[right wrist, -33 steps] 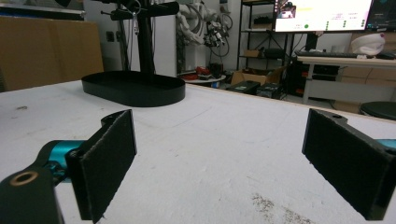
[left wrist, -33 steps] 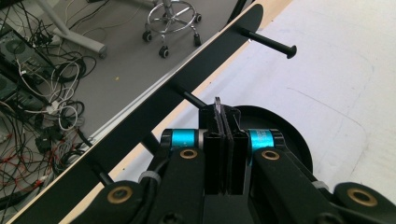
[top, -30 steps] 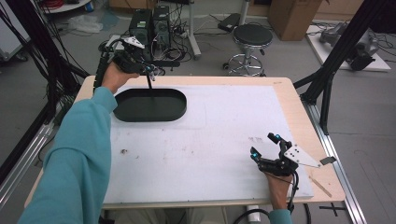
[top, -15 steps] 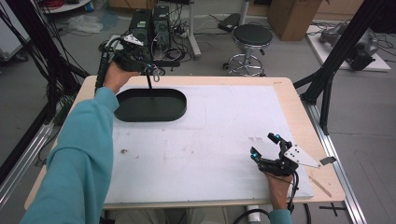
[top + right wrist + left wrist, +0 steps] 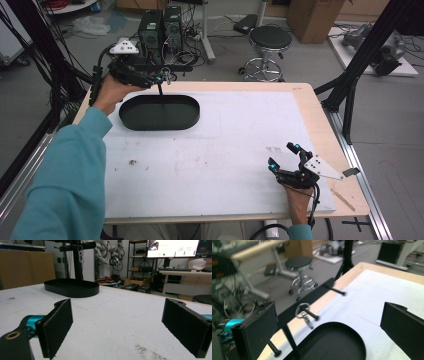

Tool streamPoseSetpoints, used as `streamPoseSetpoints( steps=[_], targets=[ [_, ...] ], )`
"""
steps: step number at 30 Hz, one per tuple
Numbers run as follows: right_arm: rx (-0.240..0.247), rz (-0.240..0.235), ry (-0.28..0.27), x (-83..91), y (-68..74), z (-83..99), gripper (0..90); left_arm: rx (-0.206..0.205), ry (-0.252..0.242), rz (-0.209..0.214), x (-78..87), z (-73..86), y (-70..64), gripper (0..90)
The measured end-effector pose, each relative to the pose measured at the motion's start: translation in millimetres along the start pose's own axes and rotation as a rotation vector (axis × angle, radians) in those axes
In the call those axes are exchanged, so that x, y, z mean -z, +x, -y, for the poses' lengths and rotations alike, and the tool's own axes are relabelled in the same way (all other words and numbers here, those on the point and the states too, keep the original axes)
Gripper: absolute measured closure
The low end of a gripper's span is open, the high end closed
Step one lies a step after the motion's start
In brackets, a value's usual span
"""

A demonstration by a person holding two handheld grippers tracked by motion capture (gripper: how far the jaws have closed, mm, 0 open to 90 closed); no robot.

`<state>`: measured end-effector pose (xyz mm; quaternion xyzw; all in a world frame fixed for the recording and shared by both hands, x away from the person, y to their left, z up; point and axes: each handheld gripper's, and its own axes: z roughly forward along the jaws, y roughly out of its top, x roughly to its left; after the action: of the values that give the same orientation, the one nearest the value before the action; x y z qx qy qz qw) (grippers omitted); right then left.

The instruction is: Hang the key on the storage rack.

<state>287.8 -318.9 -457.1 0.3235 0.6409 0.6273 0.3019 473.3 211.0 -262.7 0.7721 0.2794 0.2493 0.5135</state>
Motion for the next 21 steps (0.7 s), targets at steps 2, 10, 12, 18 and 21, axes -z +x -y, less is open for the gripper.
streamPoseSetpoints(
  steps=[2, 10, 12, 18, 21],
  targets=[
    [0.000, -0.003, -0.001, -0.1, -0.1, 0.0, 9.2, 0.002, -0.042, 0.006, 12.8, 4.2, -6.7, 1.7],
    [0.007, -0.001, -0.003, -0.4, 0.1, 0.0, 9.2, 0.008, -0.149, 0.001, 62.5, 32.2, -28.4, 1.7],
    [0.005, -0.001, -0.003, -0.4, 0.0, 0.0, 9.2, 0.002, -0.165, 0.002, 73.1, 41.7, -34.2, 1.7],
    [0.008, -0.001, -0.004, -0.5, 0.0, 0.0, 9.2, 0.011, -0.220, -0.020, 106.2, 87.7, -54.3, 1.7],
    [0.006, -0.003, 0.000, -0.2, 0.8, 0.1, 9.2, 0.033, -0.238, -0.040, 122.9, 115.7, -65.3, 1.7]
  ],
)
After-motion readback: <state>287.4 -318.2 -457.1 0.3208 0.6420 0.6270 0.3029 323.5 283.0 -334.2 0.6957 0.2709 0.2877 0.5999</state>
